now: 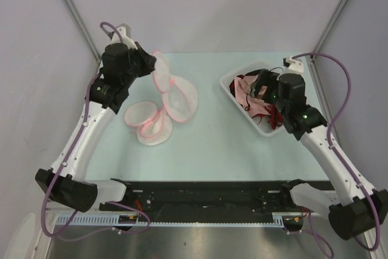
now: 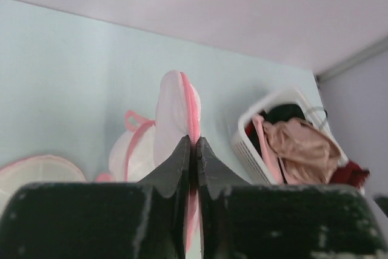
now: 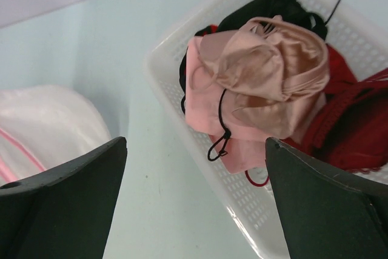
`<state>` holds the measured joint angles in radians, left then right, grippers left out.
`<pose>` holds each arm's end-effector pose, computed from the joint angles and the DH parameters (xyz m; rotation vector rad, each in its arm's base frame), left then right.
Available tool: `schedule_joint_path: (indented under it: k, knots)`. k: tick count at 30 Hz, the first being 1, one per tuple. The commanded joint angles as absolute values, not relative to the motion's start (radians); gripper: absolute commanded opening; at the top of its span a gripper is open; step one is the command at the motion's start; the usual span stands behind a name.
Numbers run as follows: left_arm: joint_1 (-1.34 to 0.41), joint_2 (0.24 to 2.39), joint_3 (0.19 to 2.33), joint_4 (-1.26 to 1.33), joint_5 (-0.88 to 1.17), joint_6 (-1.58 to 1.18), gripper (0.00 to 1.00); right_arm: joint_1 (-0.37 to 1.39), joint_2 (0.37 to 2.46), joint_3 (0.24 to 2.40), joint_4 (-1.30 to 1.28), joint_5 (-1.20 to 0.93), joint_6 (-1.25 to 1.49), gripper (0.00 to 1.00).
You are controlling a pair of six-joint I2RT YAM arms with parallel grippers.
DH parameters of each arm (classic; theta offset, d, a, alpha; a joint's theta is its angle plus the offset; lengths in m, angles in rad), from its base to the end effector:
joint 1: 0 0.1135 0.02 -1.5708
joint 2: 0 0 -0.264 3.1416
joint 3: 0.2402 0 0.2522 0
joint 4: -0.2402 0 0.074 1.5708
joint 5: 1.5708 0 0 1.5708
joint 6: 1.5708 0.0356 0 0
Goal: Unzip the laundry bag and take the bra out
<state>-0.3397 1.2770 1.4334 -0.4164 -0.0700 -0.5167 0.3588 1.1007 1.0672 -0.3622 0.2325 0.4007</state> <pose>0.2667 -0.0916 0.4355 -0.2146 1.8514 -0.5354 0.2346 0.0792 0.3587 0.1934 1.9555 0.2712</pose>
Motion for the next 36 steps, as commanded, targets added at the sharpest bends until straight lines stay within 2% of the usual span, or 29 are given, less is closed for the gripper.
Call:
schedule_joint_path:
  k: [1, 3, 4, 9, 21, 26, 36]
  knots:
    - [-0.253, 1.383, 1.536, -0.42, -0.106, -0.423, 0.39, 0.354, 0.993, 1.042, -0.437, 0.328, 0.37, 1.0]
    - [-0.245, 1.474, 1.604, -0.54, -0.052, -0.407, 0.98, 0.356, 0.97, 1.035, -0.465, 0.327, 0.379, 1.0]
    - [-0.245, 1.482, 1.614, -0.552, 0.024, -0.399, 1.0, 0.359, 0.963, 1.025, -0.494, 0.325, 0.382, 1.0]
    - [-0.245, 1.343, 1.378, -0.399, 0.14, -0.431, 1.0, 0.379, 0.937, 0.988, -0.566, 0.351, 0.388, 1.0]
    - [-0.249, 0.945, 0.932, -0.468, 0.161, -0.311, 1.0, 0.383, 0.922, 0.919, -0.601, 0.388, 0.399, 1.0]
    - [-0.249, 0.864, 0.821, -0.488, 0.167, -0.316, 1.0, 0.383, 0.928, 0.91, -0.557, 0.356, 0.393, 1.0]
    - [-0.249, 0.865, 0.802, -0.477, 0.181, -0.336, 1.0, 0.383, 0.913, 0.879, -0.543, 0.362, 0.408, 1.0]
